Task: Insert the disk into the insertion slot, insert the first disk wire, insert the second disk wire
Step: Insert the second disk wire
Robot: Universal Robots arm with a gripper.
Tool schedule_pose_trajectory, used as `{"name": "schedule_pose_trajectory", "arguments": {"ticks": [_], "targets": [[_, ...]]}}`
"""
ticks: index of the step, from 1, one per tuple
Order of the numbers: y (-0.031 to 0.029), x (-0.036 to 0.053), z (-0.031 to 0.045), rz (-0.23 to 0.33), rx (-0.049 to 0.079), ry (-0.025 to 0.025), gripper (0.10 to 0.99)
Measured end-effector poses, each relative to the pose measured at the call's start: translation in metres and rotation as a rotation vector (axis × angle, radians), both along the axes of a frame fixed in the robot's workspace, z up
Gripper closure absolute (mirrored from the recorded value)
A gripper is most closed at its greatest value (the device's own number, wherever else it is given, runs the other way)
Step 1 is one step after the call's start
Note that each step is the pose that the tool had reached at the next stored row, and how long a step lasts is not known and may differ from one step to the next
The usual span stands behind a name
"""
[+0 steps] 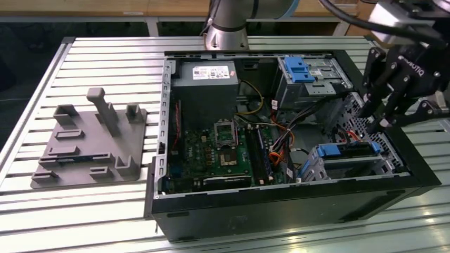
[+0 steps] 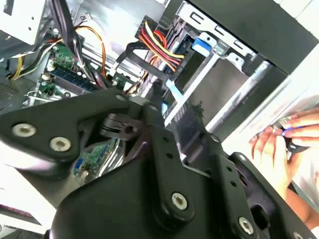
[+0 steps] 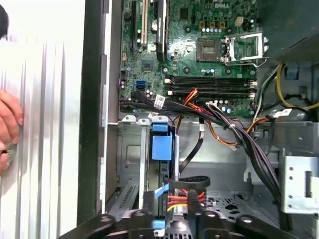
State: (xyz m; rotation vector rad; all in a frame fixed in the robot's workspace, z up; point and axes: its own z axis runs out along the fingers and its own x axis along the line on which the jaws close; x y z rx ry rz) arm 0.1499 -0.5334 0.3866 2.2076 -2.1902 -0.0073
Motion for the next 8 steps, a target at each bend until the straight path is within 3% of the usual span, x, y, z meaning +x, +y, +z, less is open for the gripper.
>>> {"name": "schedule_pose_trajectory", "arguments": {"ticks": [2, 3, 4, 5, 7, 8], "targets": [[0.0000, 0.0000, 0.0090, 0.000, 0.000, 0.0000, 0.776], [0.0000, 0.0000, 0.0131, 0.000, 0.000, 0.0000, 0.776], [0.0000, 0.0000, 0.0159, 0.000, 0.000, 0.0000, 0.835], [0.0000, 0.0000, 0.0164, 0.000, 0.000, 0.0000, 0.835], [0.0000, 0.0000, 0.0164, 0.000, 0.000, 0.0000, 0.953], [0.0000, 0.0000, 0.0164, 0.000, 0.000, 0.0000, 0.953]]}}
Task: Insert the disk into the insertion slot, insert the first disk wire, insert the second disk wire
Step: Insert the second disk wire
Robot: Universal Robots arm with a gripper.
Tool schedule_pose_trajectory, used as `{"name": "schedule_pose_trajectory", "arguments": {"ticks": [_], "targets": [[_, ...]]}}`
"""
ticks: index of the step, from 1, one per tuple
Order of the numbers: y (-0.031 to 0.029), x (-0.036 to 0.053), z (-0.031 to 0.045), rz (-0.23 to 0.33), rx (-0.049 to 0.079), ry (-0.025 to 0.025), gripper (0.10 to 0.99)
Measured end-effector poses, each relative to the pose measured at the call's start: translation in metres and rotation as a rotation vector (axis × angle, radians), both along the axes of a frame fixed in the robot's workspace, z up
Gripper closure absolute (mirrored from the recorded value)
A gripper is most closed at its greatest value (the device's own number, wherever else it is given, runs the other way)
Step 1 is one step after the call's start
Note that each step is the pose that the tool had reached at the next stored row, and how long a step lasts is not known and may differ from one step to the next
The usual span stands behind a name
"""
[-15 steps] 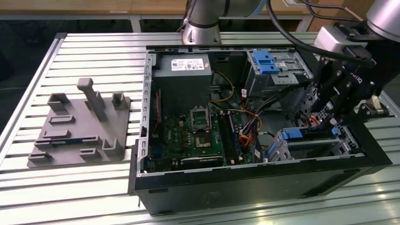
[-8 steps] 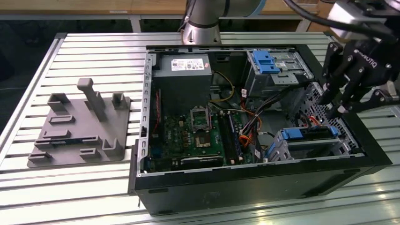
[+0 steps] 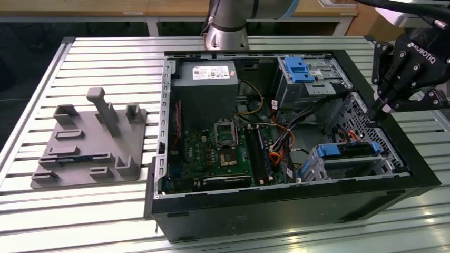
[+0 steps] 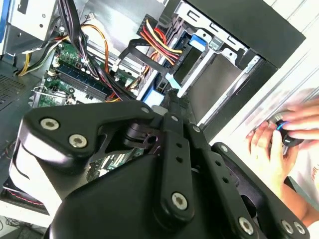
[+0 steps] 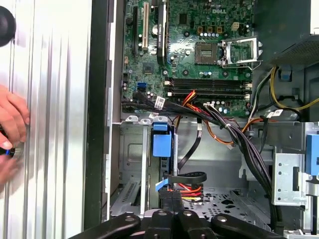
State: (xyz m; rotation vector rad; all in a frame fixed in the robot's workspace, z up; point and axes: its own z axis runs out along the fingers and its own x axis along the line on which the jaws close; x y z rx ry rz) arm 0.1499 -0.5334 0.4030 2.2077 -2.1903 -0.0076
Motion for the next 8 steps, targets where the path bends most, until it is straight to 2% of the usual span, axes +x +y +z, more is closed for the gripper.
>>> {"name": "schedule_pose_trajectory", "arguments": {"ticks": [1, 8], "targets": [[0.0000, 0.0000, 0.0000, 0.000, 0.000, 0.0000, 0.984], [0.0000, 0.0000, 0.0001, 0.000, 0.001, 0.0000, 0.984]]}}
